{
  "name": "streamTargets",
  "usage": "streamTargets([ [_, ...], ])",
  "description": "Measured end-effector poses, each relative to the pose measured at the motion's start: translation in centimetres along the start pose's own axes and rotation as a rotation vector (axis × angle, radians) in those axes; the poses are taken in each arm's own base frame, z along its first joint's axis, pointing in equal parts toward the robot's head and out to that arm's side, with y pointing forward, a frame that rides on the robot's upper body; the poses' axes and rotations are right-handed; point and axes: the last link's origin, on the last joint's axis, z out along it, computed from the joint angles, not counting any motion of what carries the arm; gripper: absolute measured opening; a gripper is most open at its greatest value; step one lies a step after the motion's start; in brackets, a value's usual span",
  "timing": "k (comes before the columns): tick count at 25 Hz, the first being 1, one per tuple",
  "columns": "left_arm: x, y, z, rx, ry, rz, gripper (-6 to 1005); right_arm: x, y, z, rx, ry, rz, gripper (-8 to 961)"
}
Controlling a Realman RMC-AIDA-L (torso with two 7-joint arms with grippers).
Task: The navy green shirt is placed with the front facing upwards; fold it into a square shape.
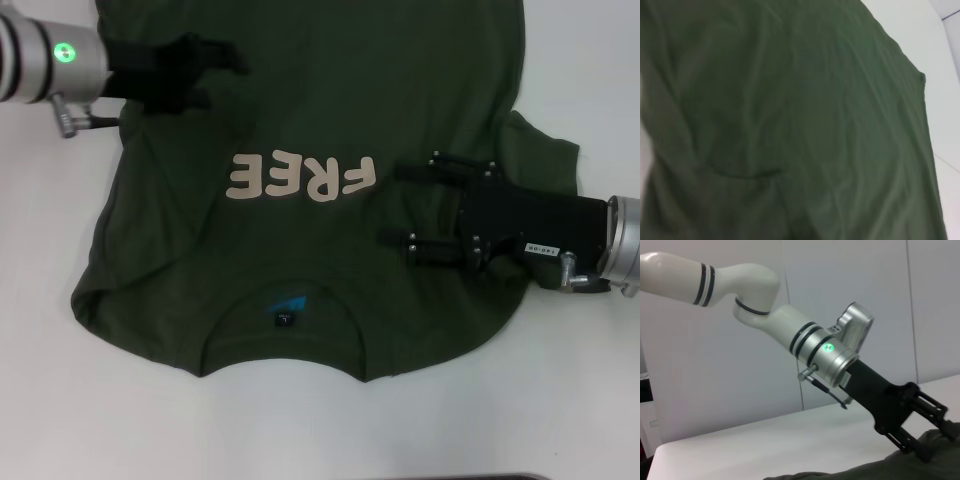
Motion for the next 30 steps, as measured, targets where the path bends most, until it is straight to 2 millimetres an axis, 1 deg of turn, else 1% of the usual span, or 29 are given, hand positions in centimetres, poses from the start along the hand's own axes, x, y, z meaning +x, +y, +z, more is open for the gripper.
streamTargets([
  [3, 0.4, -1.5, -1.4, 0.02, 0.021, -0.013, 736, -0.1, 0.0, 0.0, 0.0, -0.001, 0.0, 823],
  [7, 0.8, -2.7, -2.6, 0.04, 0.055, -0.019, 736, -0.2, -0.2, 0.0, 0.002, 0.001, -0.002, 823],
  [11, 0.7, -3.3, -3.0, 0.056, 0.049, -0.016, 736, -0.3, -0.3, 0.1, 0.002, 0.001, -0.004, 823],
  [13, 0.6, -3.9, -3.3, 0.075, 0.04, -0.008, 736, -0.3, -0.3, 0.1, 0.003, 0.002, -0.006, 823],
  [21, 0.3, -4.7, -3.5, 0.117, 0.024, 0.014, 736, -0.3, -0.6, 0.3, 0.011, 0.01, -0.009, 823],
  [30, 0.1, -4.4, -3.2, 0.116, 0.016, 0.034, 735, -0.3, -0.9, 0.3, 0.02, 0.018, -0.012, 823],
])
